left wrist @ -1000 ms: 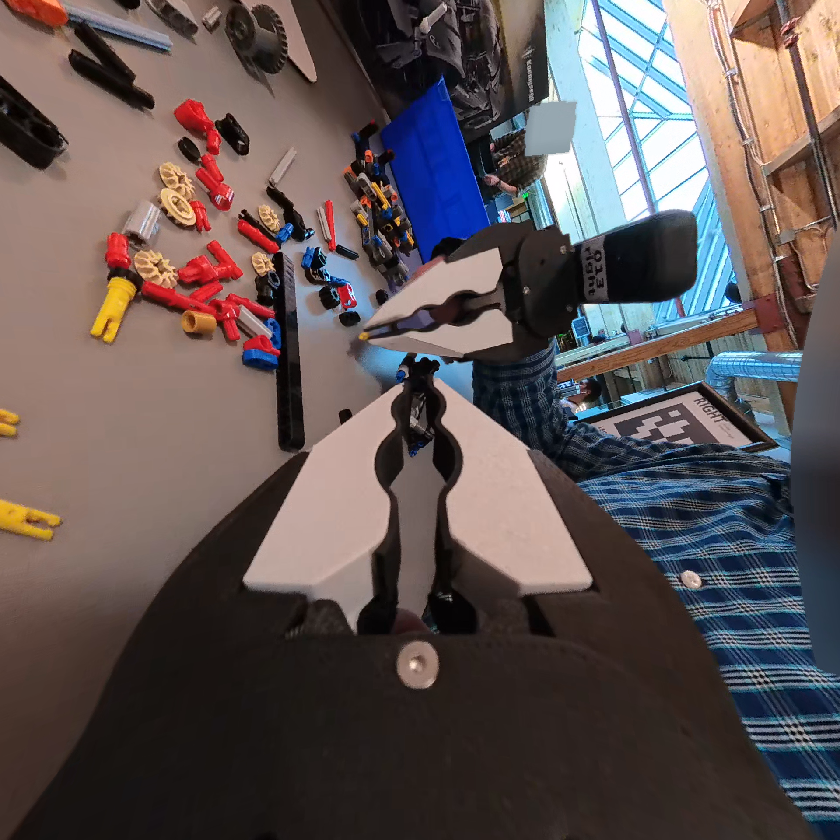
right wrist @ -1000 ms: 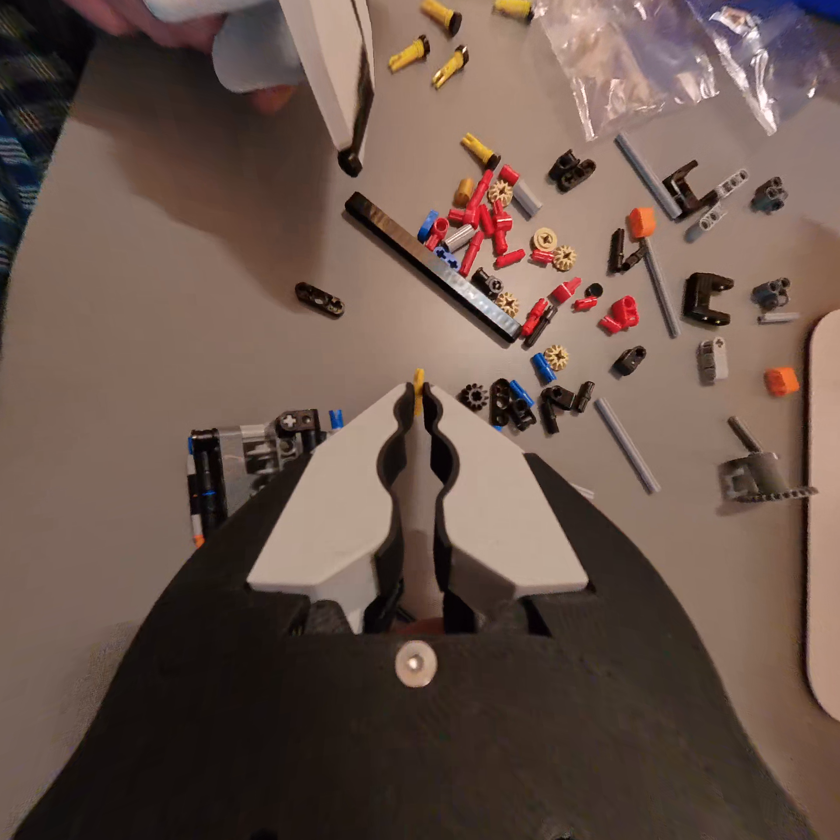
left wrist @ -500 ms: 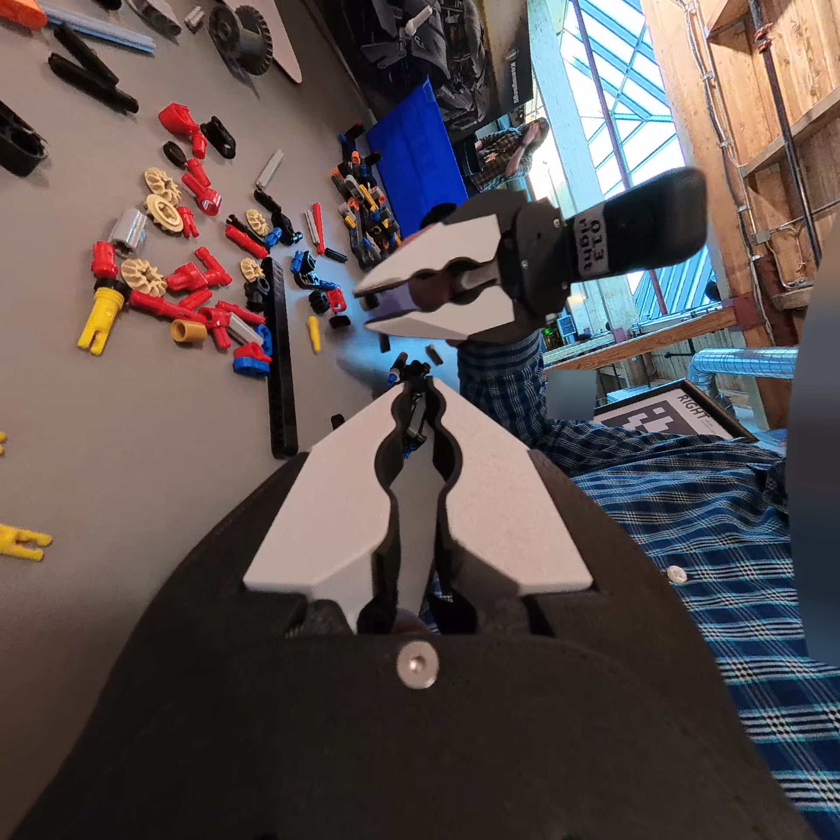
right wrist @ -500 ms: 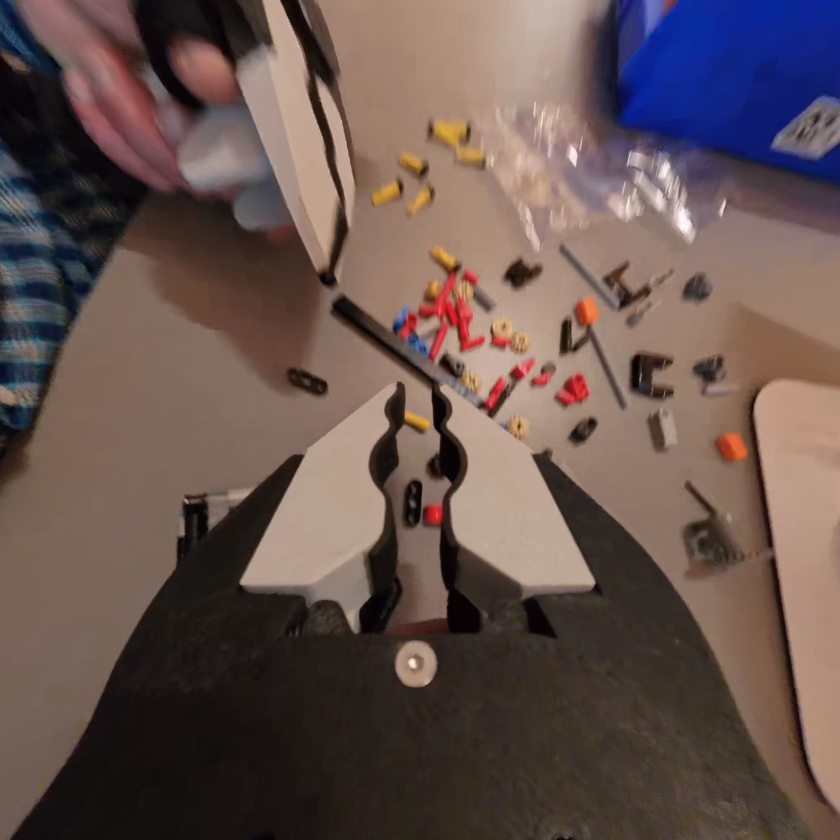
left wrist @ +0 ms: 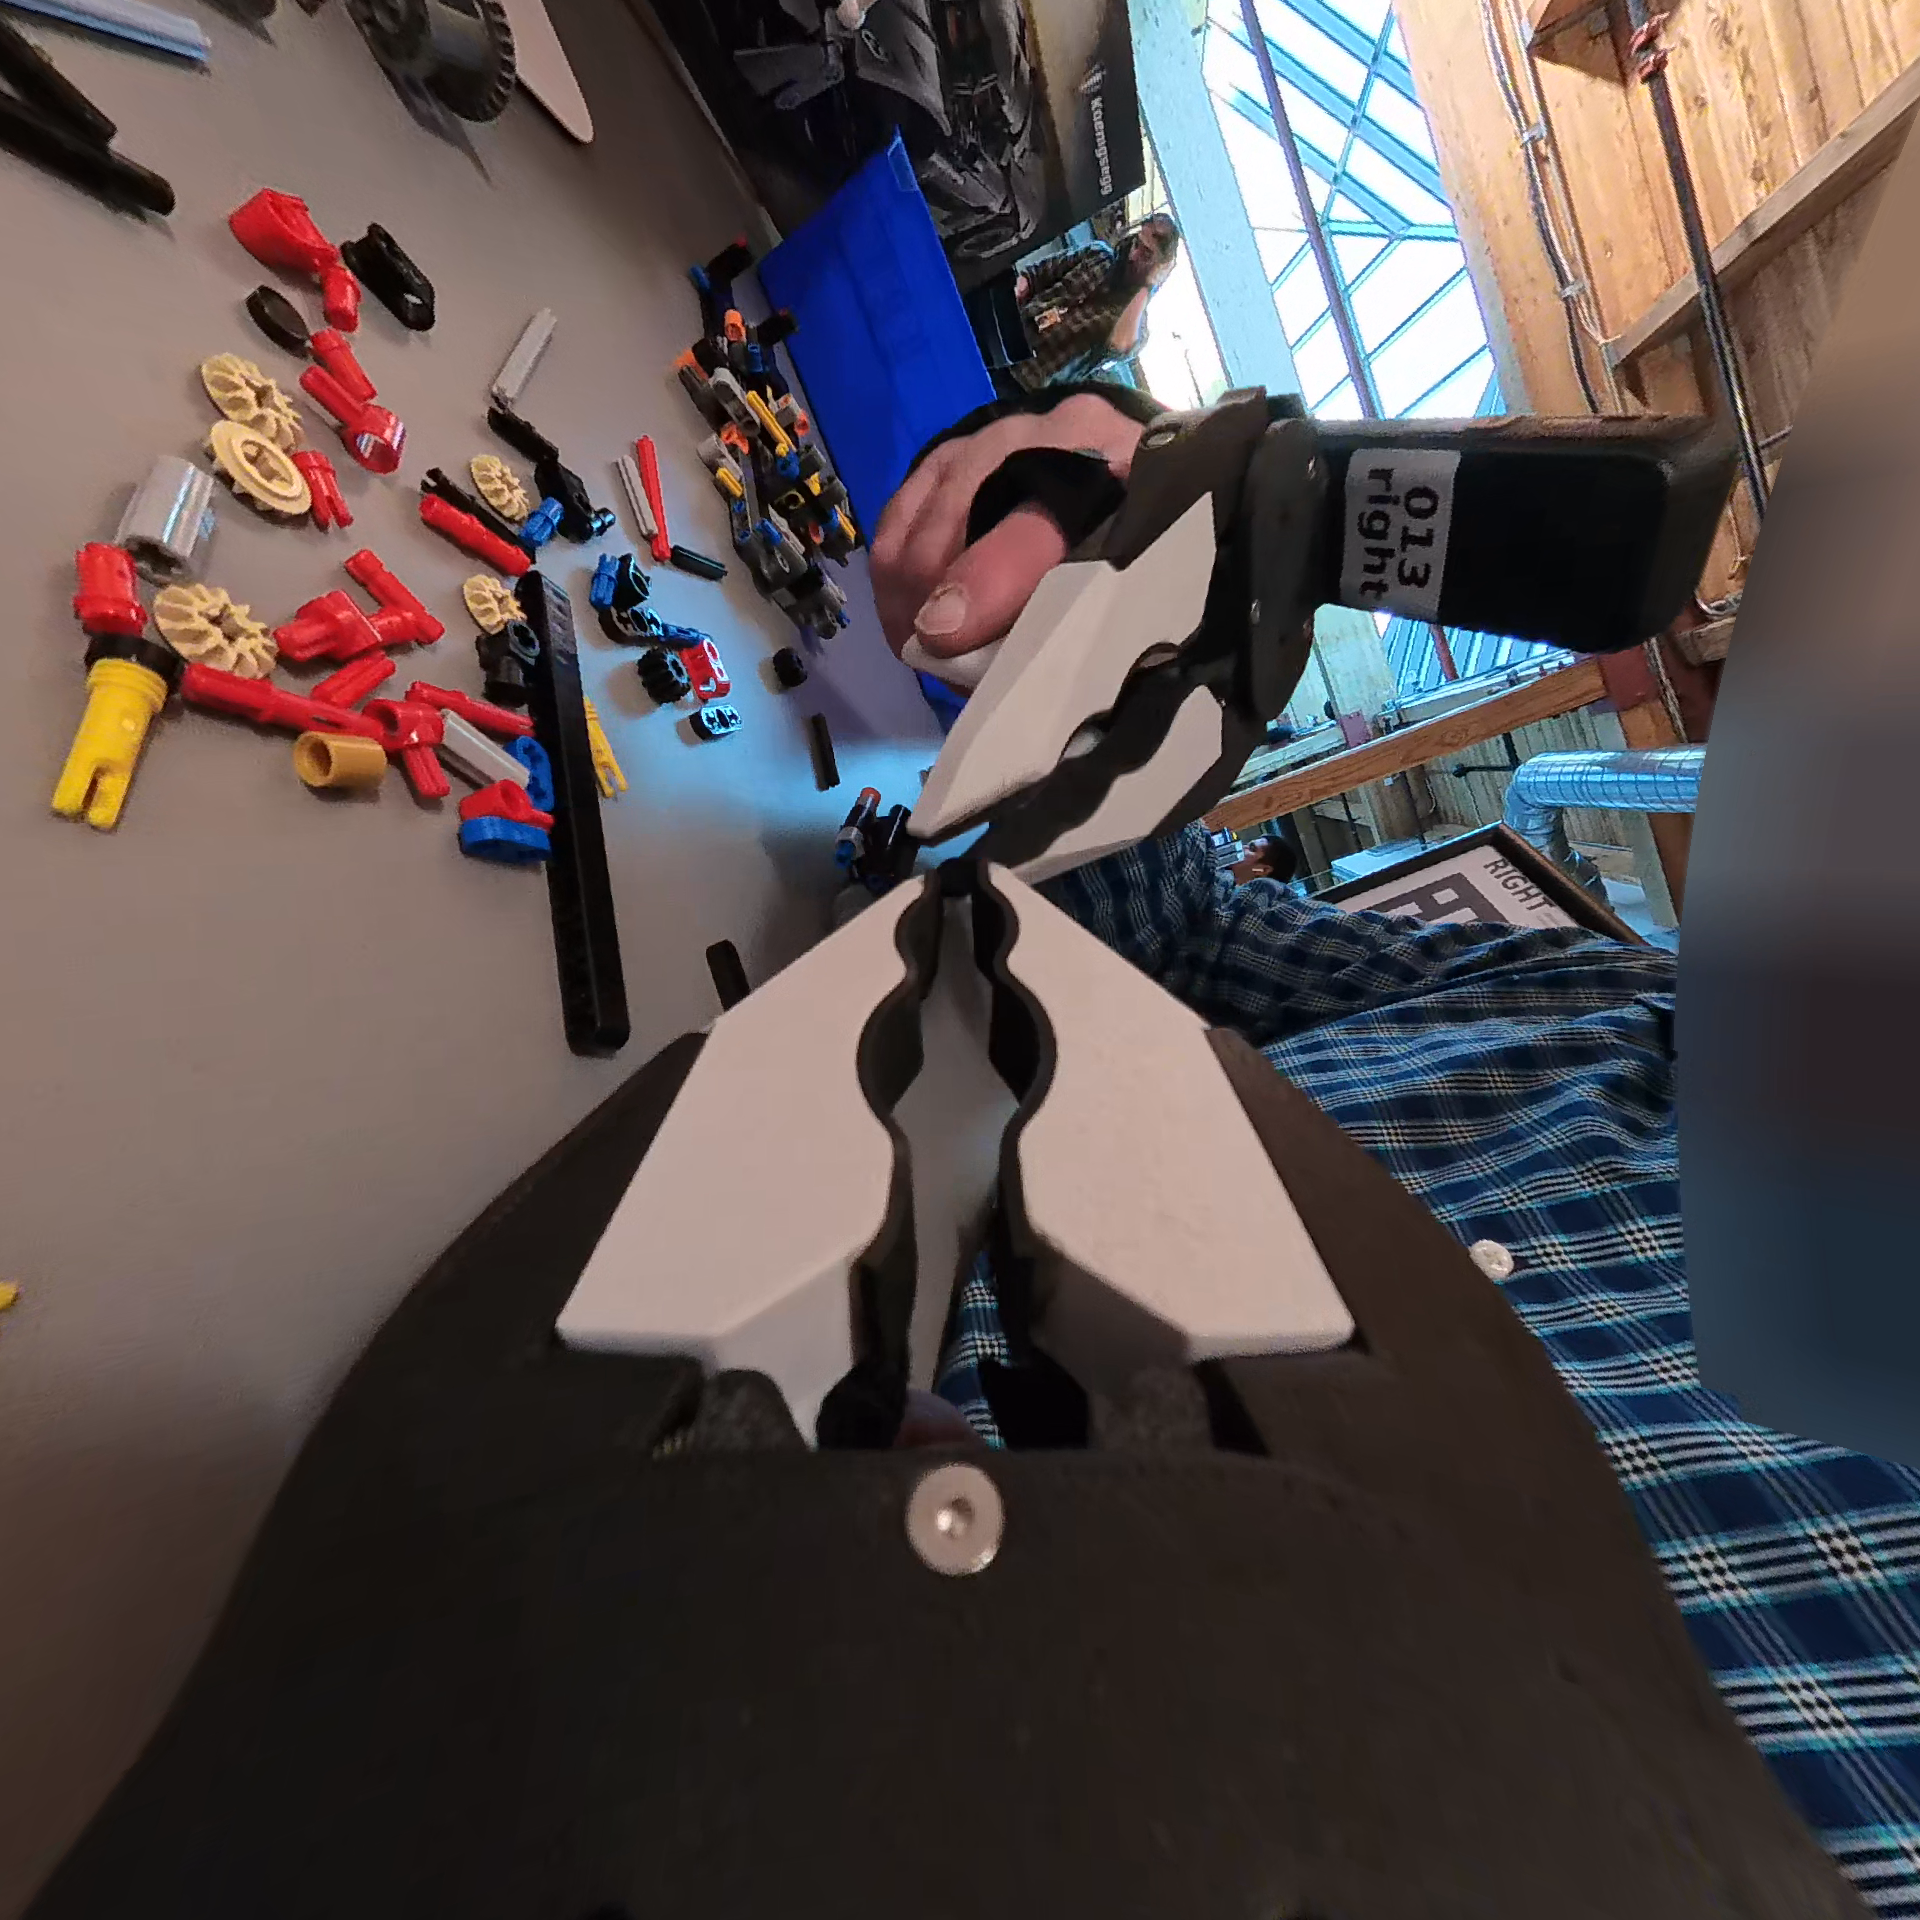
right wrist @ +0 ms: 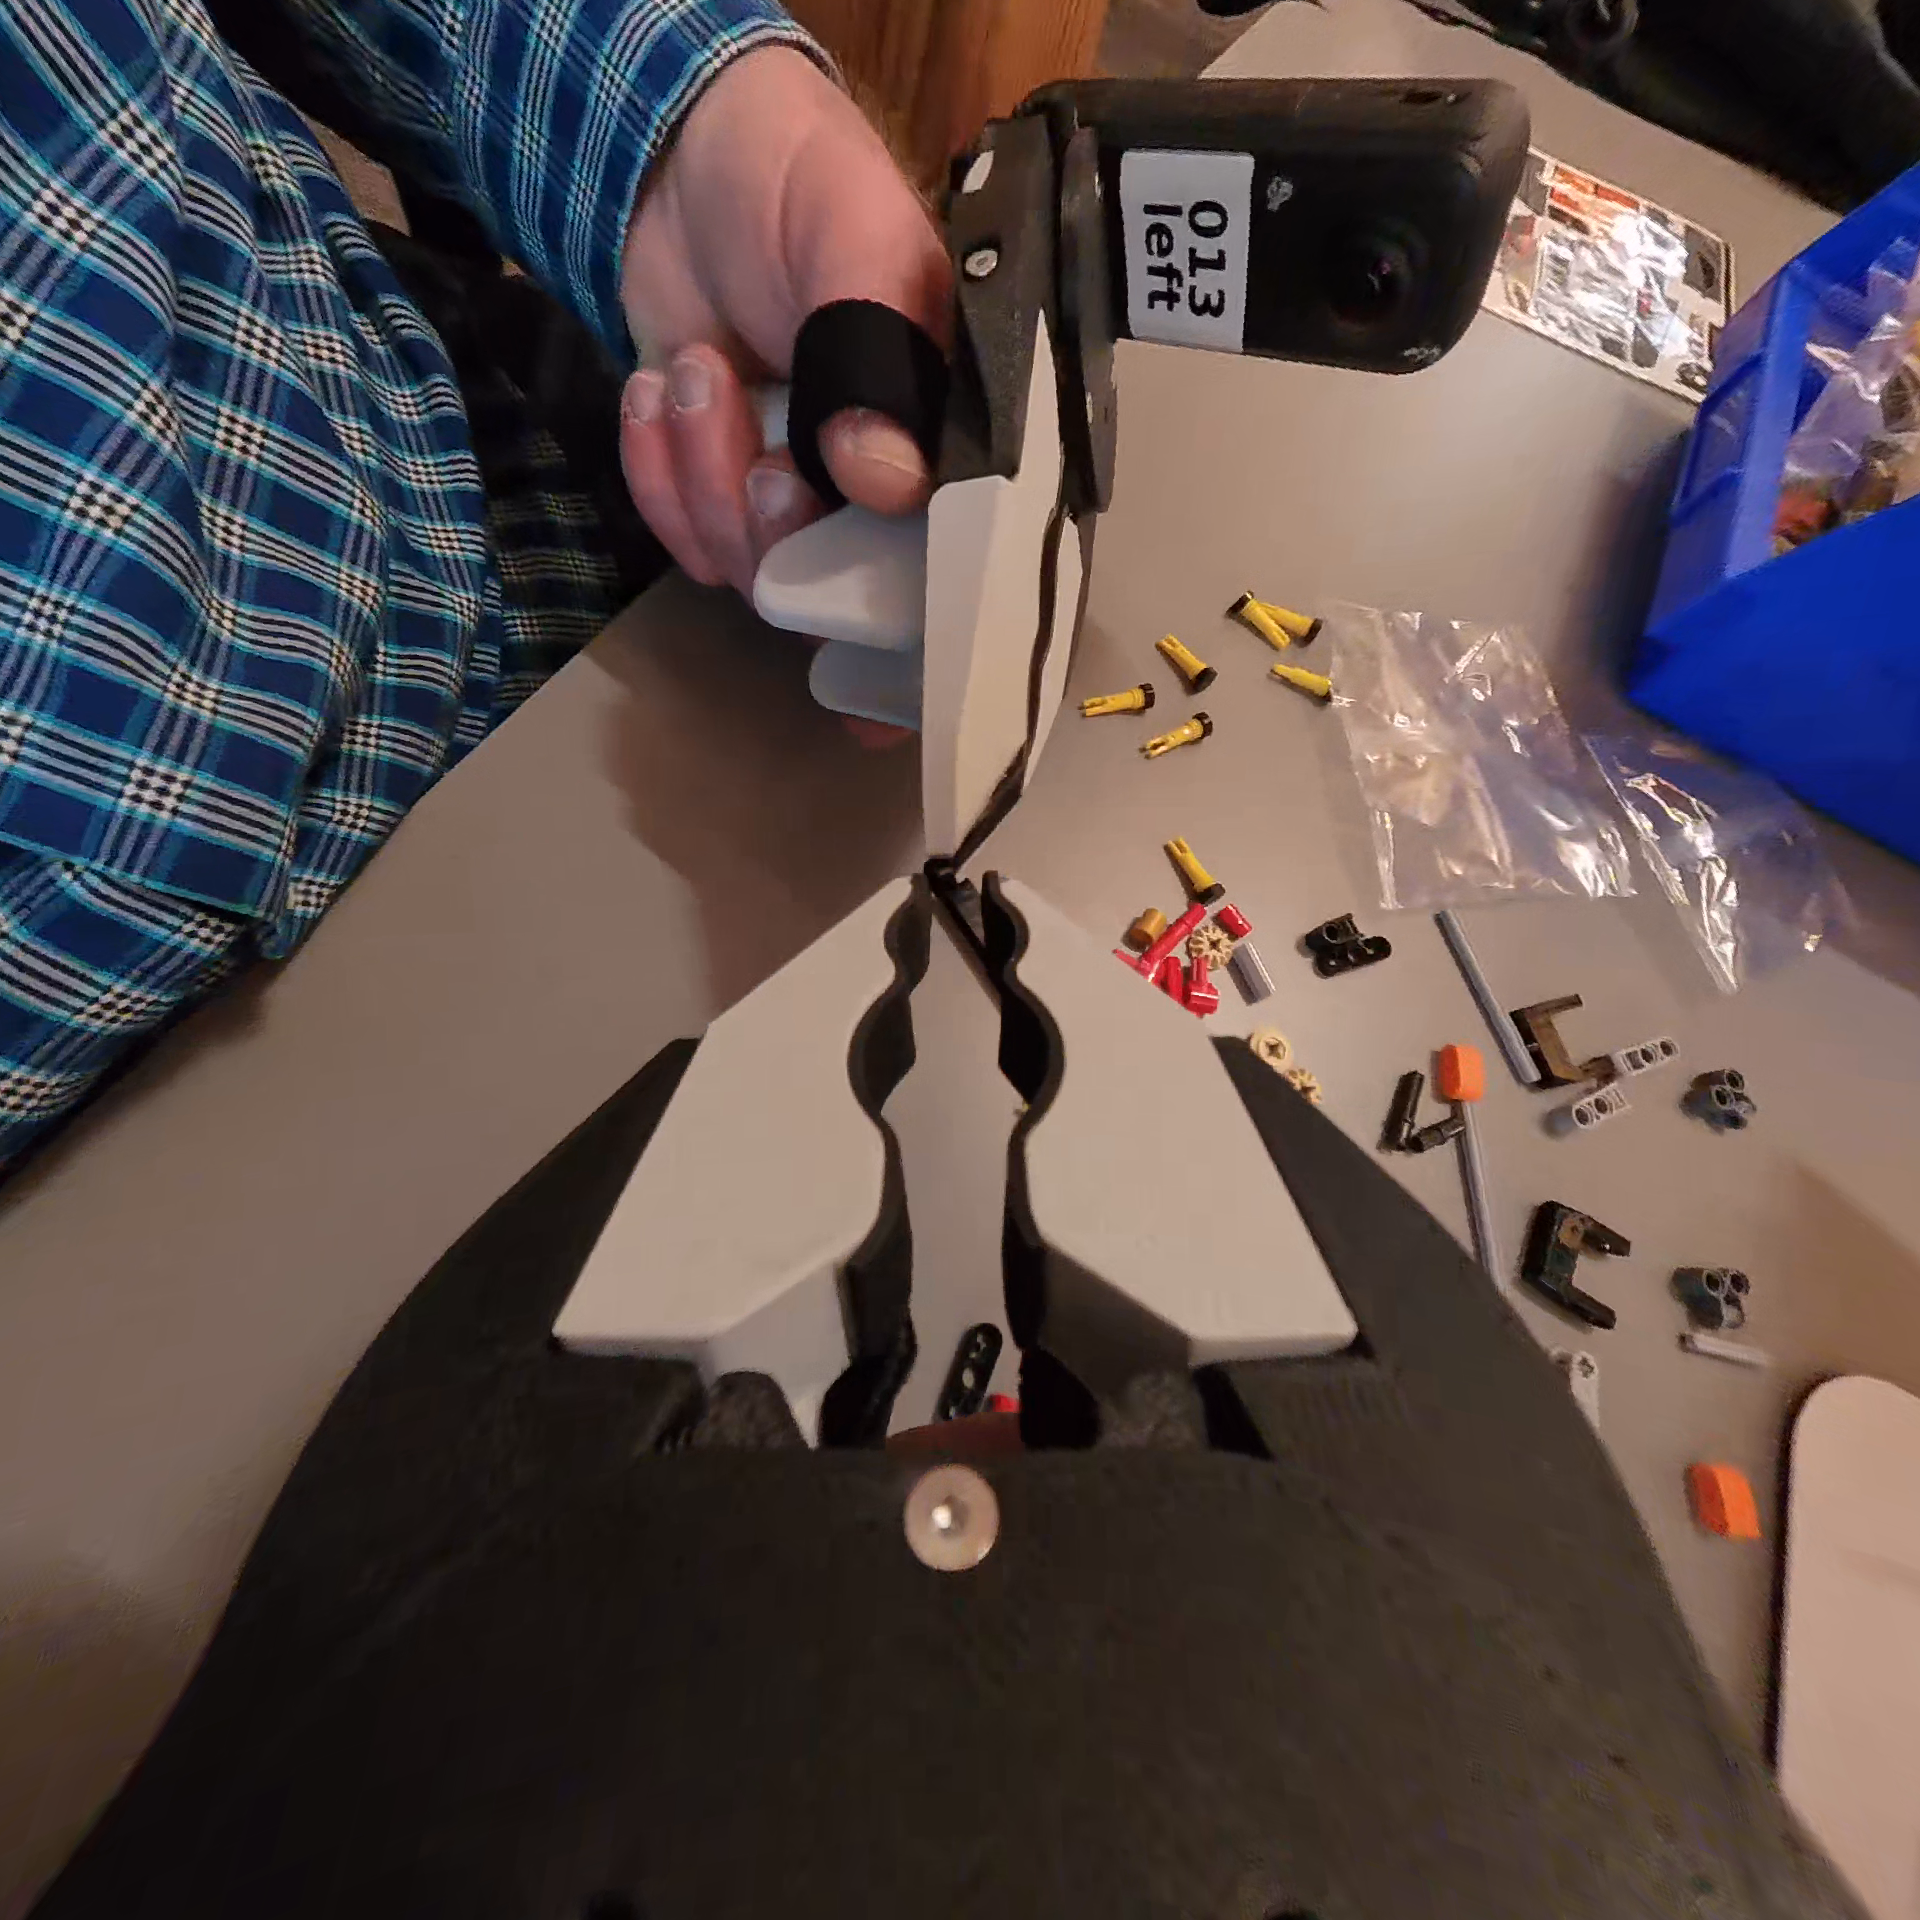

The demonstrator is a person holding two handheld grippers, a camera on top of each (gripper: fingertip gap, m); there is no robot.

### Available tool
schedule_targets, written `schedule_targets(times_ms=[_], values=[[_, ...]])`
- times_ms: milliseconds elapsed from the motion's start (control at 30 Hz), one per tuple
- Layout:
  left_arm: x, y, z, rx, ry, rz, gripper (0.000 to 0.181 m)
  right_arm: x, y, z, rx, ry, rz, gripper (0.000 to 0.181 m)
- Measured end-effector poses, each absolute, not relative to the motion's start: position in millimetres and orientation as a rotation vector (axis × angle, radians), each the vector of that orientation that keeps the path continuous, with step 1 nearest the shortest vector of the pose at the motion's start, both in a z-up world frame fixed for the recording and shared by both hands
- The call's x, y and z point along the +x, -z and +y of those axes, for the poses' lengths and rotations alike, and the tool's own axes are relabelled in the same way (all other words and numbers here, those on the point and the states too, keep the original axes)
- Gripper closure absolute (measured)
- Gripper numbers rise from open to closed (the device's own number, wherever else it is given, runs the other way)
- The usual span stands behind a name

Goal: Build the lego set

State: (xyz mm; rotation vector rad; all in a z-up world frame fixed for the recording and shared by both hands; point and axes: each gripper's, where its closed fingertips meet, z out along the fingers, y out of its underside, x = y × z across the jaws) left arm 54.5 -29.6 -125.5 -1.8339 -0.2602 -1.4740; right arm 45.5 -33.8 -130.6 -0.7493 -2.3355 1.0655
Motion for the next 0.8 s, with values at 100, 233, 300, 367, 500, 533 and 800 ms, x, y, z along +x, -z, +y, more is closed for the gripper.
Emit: schedule_targets(times_ms=[100, 233, 300, 367, 500, 533, 800], values=[[54, 124, -30, -1.825, 1.482, -0.263, 0.178, 47, 130, -36, -0.746, -1.09, -2.353, 0.179], [55, 124, -31, -1.823, 1.486, -0.25, 0.178, 48, 129, -38, -0.804, -1.171, -2.36, 0.18], [54, 124, -31, -1.827, 1.46, -0.243, 0.177, 48, 131, -38, -0.891, -1.218, -2.37, 0.181], [49, 128, -32, -1.857, 1.395, -0.255, 0.173, 49, 138, -40, -0.968, -1.236, -2.41, 0.181], [36, 143, -43, -1.981, 1.135, -0.217, 0.172, 52, 162, -47, -1.15, -1.198, -2.558, 0.181], [34, 150, -47, -2.037, 1.019, -0.161, 0.172, 52, 170, -48, -1.188, -1.16, -2.608, 0.181], [45, 177, -65, -2.221, 0.675, 0.094, 0.173, 48, 194, -58, -1.255, -0.921, -2.873, 0.18]])
